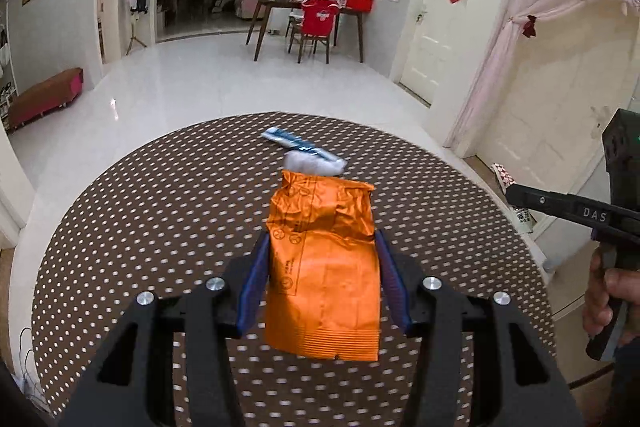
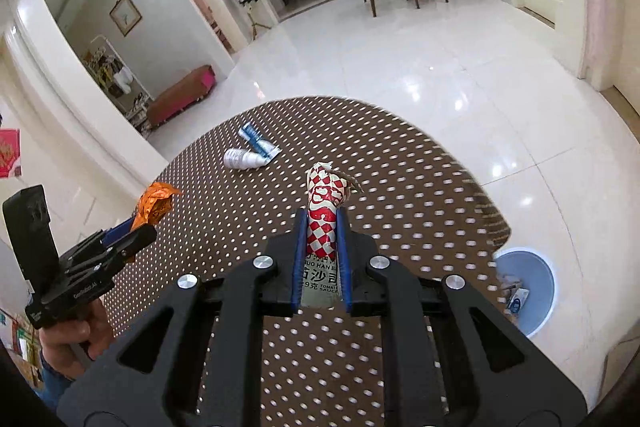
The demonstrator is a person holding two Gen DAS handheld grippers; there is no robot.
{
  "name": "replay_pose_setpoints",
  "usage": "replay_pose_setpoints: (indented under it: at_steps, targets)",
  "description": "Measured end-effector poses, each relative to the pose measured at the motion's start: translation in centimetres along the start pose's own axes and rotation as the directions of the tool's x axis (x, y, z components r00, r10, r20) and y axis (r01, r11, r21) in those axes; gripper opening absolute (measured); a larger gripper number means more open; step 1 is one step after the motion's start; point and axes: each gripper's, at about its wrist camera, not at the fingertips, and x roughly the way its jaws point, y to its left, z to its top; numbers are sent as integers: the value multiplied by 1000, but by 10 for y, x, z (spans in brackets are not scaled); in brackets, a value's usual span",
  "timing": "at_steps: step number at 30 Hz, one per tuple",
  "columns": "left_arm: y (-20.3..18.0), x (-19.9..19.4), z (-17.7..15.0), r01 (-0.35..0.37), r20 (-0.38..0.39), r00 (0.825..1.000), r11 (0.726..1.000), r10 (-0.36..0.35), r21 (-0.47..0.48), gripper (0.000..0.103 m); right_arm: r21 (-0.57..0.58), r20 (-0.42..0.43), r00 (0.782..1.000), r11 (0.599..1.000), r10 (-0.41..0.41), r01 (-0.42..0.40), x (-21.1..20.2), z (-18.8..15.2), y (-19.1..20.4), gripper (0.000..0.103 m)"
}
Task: Collect trash
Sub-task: 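Carry the orange bag and red-white candy tube to the blue bucket and release both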
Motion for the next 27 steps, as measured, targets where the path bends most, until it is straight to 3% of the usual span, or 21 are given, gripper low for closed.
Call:
replay_pose_setpoints:
  at_steps: [6, 14, 21, 27]
  targets:
    - [-39, -1, 6, 35, 1, 999, 999, -35, 41, 51, 54, 61, 998, 998, -24, 21, -30, 4, -33, 15]
    - [-99, 6, 10, 100, -17, 995, 989, -99, 106, 51, 170, 105, 984, 977, -146, 127, -67, 1, -112, 15]
    - [-142, 17, 13, 156, -39, 988, 976, -152, 150, 51, 257, 21, 967, 936, -253, 239, -60, -11, -189, 15]
    - [-179, 28, 15, 201, -65, 979, 960, -192, 194, 51, 318, -99, 962, 908, -254, 273, -22, -33, -241, 18]
